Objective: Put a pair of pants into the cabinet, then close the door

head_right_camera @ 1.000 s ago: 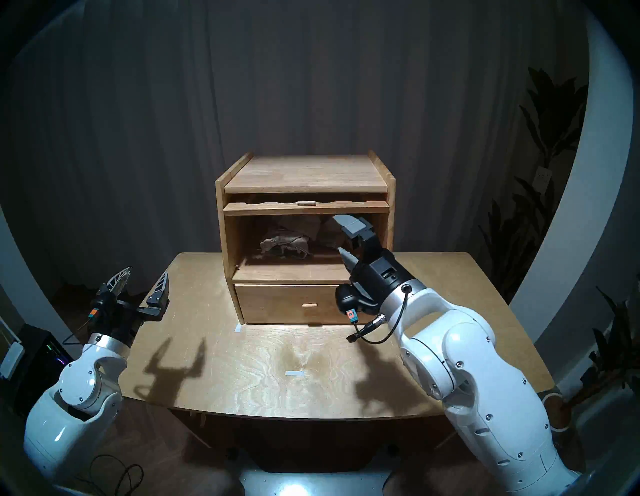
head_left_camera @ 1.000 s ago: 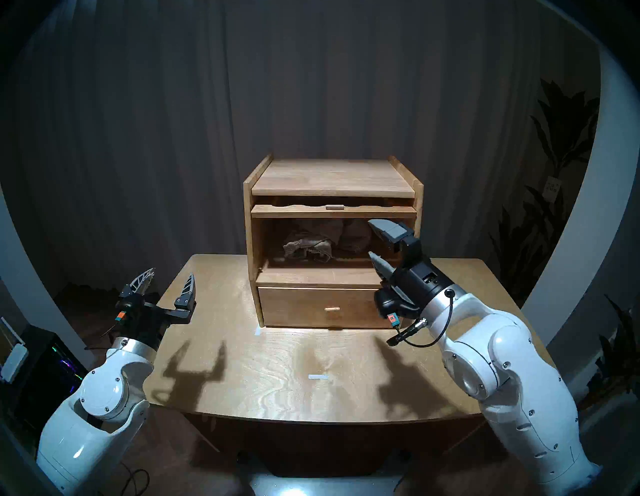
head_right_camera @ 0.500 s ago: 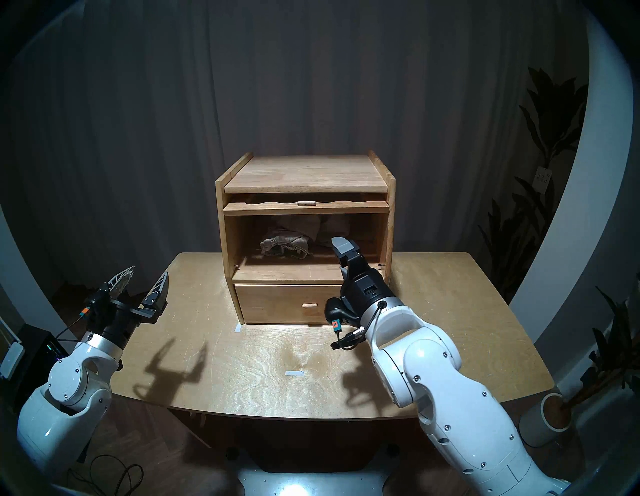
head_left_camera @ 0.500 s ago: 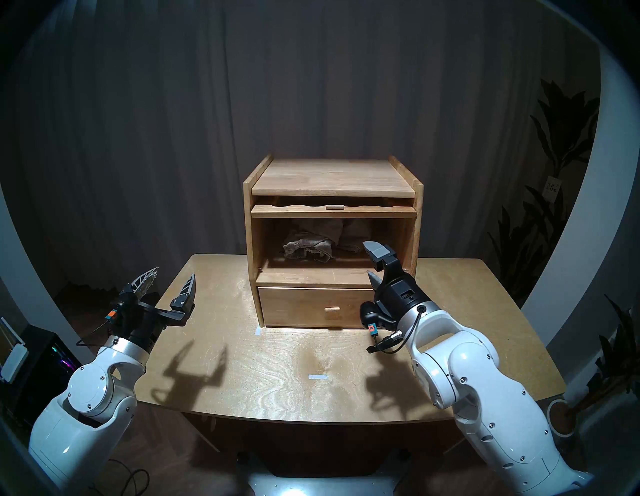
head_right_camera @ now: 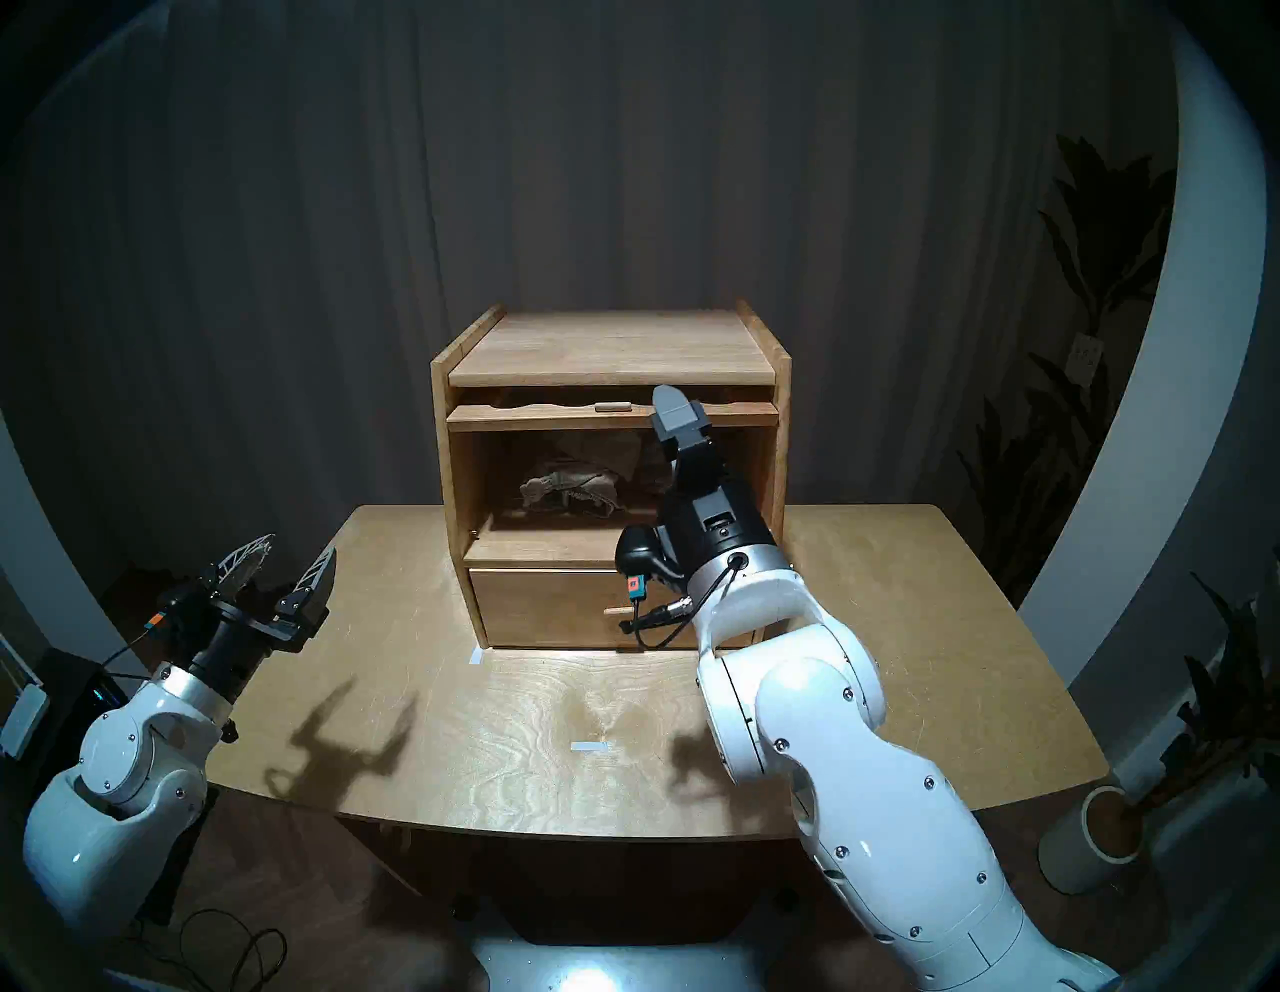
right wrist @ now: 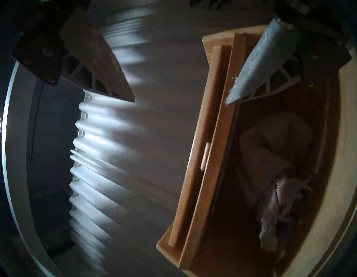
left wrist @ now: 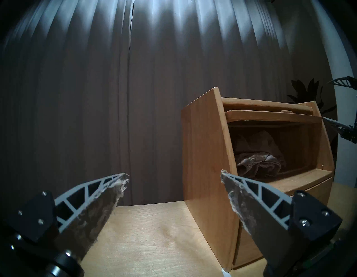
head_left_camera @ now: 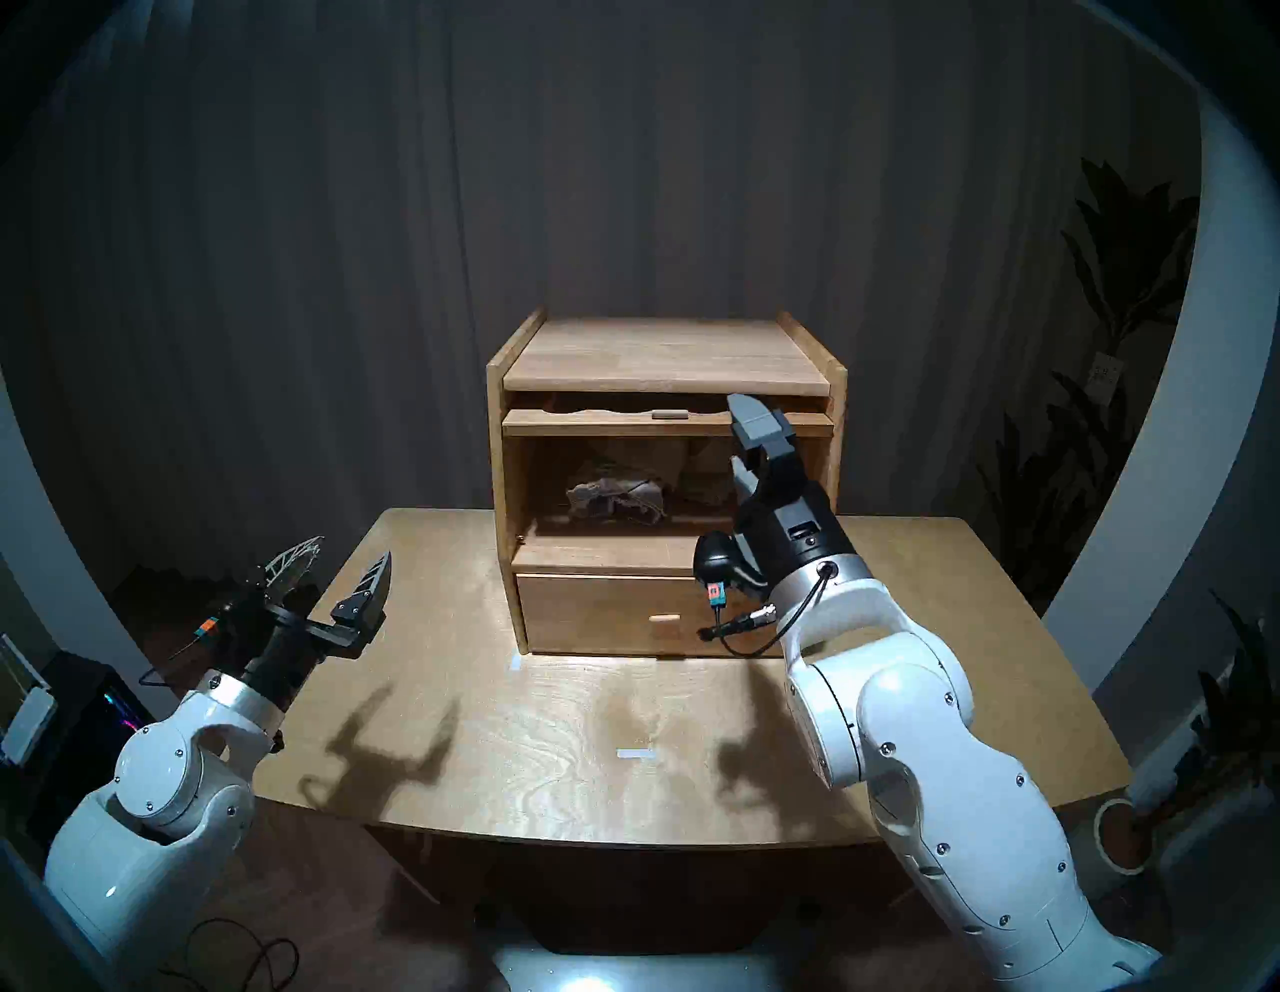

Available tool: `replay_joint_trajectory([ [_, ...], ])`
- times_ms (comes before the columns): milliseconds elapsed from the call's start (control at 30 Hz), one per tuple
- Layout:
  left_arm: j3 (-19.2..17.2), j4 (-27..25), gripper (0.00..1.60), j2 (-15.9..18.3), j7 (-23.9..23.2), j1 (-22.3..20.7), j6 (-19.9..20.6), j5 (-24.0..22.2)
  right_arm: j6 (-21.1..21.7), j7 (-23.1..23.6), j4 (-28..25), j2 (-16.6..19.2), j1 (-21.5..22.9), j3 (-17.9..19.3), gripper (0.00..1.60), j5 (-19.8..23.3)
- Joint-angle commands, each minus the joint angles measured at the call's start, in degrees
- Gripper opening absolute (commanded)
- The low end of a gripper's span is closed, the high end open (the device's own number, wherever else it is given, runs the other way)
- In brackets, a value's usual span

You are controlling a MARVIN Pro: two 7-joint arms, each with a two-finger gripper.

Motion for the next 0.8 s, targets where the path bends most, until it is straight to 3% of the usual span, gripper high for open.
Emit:
replay_joint_trajectory([
  [0, -2.97, -0.49, 1.60, 1.47, -4.92, 1.54, -0.59, -3.90, 5.93, -0.20, 2.13, -3.98, 2.20, -0.11, 1.60, -5.13],
  [267, -6.32, 0.38, 1.60, 2.63, -13.51, 3.91, 0.12, -10.64, 12.59, -0.21, 10.21, -10.09, 4.11, -5.46, 1.60, -10.01],
  [367, -7.05, 0.61, 1.60, 2.95, -15.28, 4.45, 0.38, -12.21, 14.32, -0.47, 11.75, -10.60, 5.01, -6.37, 1.60, -10.84],
  [433, -8.37, 1.23, 1.60, 3.41, -19.20, 5.31, 0.96, -15.02, 17.09, -1.04, 14.13, -13.16, 6.30, -7.12, 1.60, -12.44],
  [567, -9.51, 1.81, 1.60, 3.97, -22.41, 6.12, 1.61, -17.65, 19.13, -2.32, 15.93, -14.98, 7.41, -7.95, 1.60, -11.54],
  [667, -10.82, 2.63, 1.60, 4.71, -26.30, 6.97, 2.91, -20.83, 20.93, -4.98, 18.22, -16.60, 8.07, -7.63, 1.60, -7.52],
  [767, -11.10, 3.19, 1.60, 4.61, -28.22, 6.81, 3.55, -21.55, 19.48, -5.86, 17.91, -17.47, 8.17, -6.99, 1.60, -1.77],
])
